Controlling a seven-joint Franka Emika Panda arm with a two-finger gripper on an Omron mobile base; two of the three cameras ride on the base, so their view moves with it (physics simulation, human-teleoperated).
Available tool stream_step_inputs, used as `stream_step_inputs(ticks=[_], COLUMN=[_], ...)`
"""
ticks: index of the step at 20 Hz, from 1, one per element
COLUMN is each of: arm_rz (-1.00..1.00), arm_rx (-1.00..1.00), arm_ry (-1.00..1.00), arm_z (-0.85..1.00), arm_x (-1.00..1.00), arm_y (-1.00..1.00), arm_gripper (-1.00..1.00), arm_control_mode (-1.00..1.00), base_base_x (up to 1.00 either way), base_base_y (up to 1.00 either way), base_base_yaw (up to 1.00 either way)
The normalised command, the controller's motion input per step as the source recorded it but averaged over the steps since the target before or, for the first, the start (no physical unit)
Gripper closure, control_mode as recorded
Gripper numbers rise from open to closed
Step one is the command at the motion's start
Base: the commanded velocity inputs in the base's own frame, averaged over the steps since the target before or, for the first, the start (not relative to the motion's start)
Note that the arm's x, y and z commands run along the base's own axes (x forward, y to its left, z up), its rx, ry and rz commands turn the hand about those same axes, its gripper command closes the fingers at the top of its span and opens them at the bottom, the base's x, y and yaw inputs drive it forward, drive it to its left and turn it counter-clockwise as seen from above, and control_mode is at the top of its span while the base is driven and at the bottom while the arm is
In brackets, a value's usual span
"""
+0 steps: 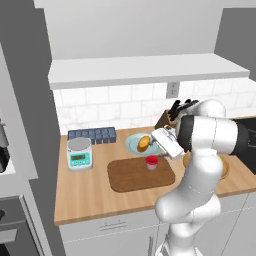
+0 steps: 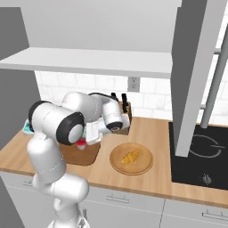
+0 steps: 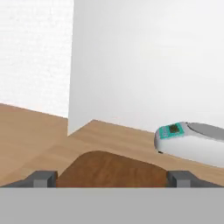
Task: From the different types of pastries on the counter, select a croissant and place it on the cutting board. Then retrieve a jar of jam from the cabinet and place it alongside the croissant on the cutting board.
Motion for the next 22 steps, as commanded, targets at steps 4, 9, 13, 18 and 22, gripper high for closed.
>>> stream_step_inputs(ticks=[4,9,13,18,22], arm_rz=[0.15,0.14,0.16,0.17,0.2], arm_rx=[-0.29,-0.2,-0.08,-0.13,-0.17], arm_ry=[-0.45,-0.41,-0.29,-0.3,-0.39], arm_z=[0.0,0.04,0.3,0.19,0.0], arm_x=[0.03,0.05,0.0,0.0,0.0], arm_y=[-0.02,-0.11,-0.26,-0.38,-0.57], arm_gripper=[-1.0,-1.0,-1.0,-1.0,-1.0], arm_control_mode=[-1.0,-1.0,-1.0,-1.0,-1.0], base_base_x=[0.0,0.0,0.0,0.0,0.0], base_base_y=[0.0,0.0,0.0,0.0,0.0], base_base_yaw=[0.0,0.0,0.0,0.0,0.0])
